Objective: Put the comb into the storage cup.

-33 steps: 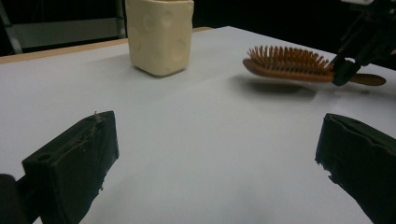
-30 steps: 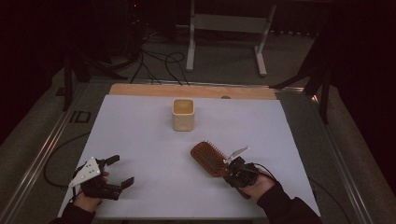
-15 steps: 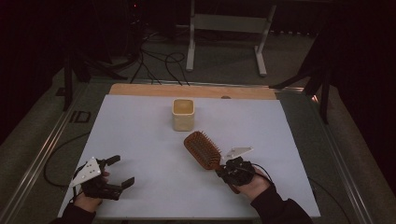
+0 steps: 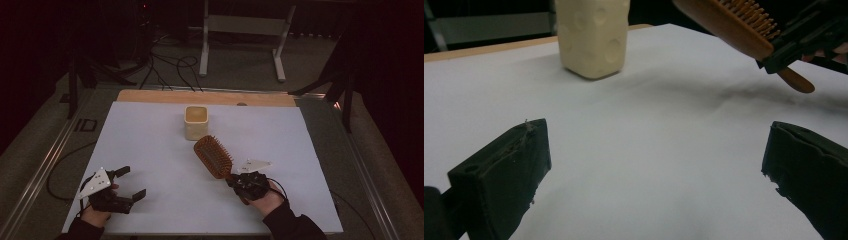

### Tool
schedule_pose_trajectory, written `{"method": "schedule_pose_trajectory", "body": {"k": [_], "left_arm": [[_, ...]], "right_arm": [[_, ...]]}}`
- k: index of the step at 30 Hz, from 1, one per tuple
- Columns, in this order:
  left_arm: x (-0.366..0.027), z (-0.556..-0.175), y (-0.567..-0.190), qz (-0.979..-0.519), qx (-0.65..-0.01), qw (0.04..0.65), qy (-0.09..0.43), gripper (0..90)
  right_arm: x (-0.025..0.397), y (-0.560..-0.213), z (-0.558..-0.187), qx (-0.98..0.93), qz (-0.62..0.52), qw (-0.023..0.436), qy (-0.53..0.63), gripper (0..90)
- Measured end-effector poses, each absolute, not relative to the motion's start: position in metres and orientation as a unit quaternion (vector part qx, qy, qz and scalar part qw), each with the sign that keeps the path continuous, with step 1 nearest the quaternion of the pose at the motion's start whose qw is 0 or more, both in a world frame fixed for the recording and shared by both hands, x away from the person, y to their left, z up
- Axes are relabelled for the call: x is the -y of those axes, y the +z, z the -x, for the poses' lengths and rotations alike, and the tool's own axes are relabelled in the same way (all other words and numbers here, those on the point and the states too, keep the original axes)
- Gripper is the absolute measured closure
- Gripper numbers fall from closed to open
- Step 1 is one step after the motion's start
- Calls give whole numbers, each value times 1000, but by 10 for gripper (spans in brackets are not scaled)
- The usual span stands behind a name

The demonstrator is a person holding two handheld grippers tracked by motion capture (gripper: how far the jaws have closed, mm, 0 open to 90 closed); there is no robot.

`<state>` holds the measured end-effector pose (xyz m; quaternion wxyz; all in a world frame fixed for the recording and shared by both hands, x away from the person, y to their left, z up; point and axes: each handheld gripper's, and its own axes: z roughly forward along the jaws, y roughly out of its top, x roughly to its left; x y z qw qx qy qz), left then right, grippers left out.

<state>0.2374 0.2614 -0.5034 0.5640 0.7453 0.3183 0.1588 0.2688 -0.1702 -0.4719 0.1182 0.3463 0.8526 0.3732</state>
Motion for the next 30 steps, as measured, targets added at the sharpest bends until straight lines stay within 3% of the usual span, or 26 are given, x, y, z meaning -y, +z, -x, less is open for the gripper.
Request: {"method": "schedule_pose_trajectory", "body": {"k": [23, 30], "left_arm": [[-205, -261, -417, -742, -349, 566, 84, 0], [-180, -273, -397, -735, -350, 580, 33, 0]], "right_arm": [[170, -460, -255, -828, -330, 173, 419, 734], [171, -457, -252, -822, -333, 190, 421, 734]]}}
